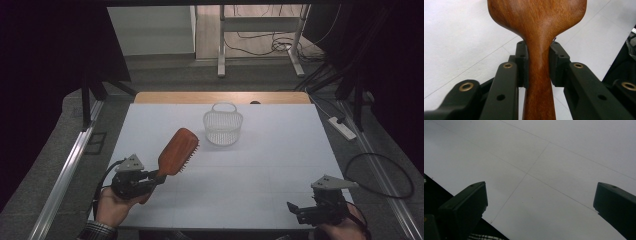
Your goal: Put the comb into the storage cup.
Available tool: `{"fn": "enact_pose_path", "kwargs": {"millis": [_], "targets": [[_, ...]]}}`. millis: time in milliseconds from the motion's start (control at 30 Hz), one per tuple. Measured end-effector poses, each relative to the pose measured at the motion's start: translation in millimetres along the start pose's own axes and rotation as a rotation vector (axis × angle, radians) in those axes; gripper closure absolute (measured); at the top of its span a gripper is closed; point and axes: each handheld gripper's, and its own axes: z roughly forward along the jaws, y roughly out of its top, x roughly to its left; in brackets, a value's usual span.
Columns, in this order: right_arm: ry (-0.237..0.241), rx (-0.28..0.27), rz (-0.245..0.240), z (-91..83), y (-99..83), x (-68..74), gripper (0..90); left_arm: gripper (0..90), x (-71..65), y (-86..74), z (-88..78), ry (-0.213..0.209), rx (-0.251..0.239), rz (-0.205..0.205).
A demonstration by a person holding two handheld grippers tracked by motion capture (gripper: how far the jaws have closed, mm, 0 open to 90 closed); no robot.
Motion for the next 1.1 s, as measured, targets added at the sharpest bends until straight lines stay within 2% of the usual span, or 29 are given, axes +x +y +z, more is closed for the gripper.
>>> {"fn": "enact_pose_path", "kwargs": {"millis": [133,600,833,933,1100], "targets": [[-0.003,-0.011,-0.021,-1.2,0.0,2.3,0.0,72.3,-2.2,2.8,2.2,-0.009,-0.005,-0.001],[0.025,-0.082,-0.032,-7.8,8.3,7.9,0.0,72.3,-13.7,15.2,13.3,-0.027,-0.02,0.013],[0.057,-0.13,-0.039,-6.4,19.3,8.5,0.0,72.3,-18.8,20.8,18.6,-0.024,-0.029,0.018],[0.103,-0.154,-0.05,-3.5,26.8,9.8,0.0,72.3,-21.0,23.8,20.7,-0.032,-0.036,0.02],[0.141,-0.167,-0.063,0.9,34.9,11.3,0.0,72.3,-25.3,27.9,26.2,-0.034,-0.041,0.028]]}}
